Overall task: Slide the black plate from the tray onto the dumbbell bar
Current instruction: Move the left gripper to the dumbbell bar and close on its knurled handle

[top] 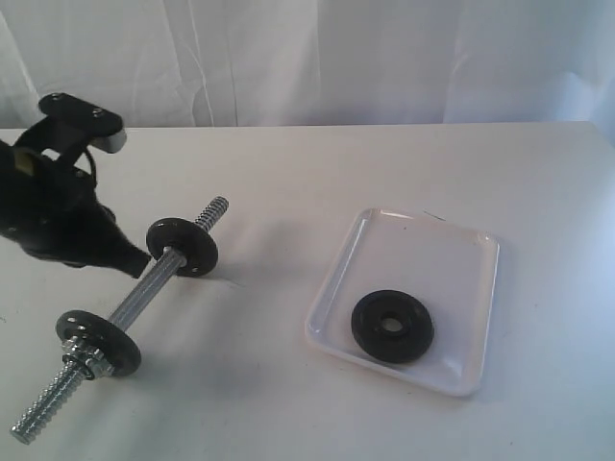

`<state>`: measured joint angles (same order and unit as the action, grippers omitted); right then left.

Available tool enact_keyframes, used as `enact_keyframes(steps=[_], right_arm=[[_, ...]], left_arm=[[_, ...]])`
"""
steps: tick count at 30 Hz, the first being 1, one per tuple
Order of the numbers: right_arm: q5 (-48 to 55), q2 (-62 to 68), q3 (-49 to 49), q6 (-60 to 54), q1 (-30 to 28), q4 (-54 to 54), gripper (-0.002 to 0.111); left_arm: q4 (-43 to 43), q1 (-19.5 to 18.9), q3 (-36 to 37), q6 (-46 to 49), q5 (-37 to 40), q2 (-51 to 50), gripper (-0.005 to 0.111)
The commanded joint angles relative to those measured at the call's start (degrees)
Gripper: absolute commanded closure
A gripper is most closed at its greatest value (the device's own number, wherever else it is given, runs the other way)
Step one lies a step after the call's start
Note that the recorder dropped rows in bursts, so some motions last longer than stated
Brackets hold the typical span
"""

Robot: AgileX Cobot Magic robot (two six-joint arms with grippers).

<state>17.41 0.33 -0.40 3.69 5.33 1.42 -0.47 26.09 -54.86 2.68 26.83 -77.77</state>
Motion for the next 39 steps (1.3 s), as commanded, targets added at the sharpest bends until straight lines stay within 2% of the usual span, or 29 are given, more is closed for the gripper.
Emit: enact_keyframes(steps=[1,12,14,16,19,21,24,26,39], right_arm=[[-1.21,-0.33,0.40,0.00,0.24,0.24,0.108],[-1.70,-0.33,0.40,0.00,0.24,0.24,0.108],[-1.70,-0.33,0.40,0.00,0.24,0.24,0.108],[-1.70,-0.33,0.40,0.00,0.24,0.24,0.108],[-1.70,-0.33,0.40,0.00,0.24,0.24,0.108],[-1.70,-0.33,0.40,0.00,0.24,0.24,0.108],[-1.70,-0.33,0.40,0.00,0.24,0.24,0.108],[-1.70,-0.33,0.40,0.00,0.24,0.24,0.108],[-1.70,-0.33,0.40,0.00,0.24,0.24,0.108]], left_arm=[[0.14,0.59,-5.90,2.05,2.49,-6.77,0.107],[1.46,0.35,-7.34,2.90,-2.69,-13.33,0.106],[2.01,0.35,-7.57,2.90,-1.76,-14.07,0.102],[2.49,0.35,-7.56,2.90,-1.61,-14.62,0.089],[2.49,0.35,-7.56,2.11,-1.23,-15.27,0.059],[2.49,0.35,-7.56,2.01,-0.82,-15.54,0.033],[2.49,0.35,-7.56,2.01,-0.77,-16.20,0.011],[2.49,0.35,-7.56,2.01,-1.16,-16.68,0.008],[2.49,0.35,-7.46,2.01,-4.73,-22.29,0.008]])
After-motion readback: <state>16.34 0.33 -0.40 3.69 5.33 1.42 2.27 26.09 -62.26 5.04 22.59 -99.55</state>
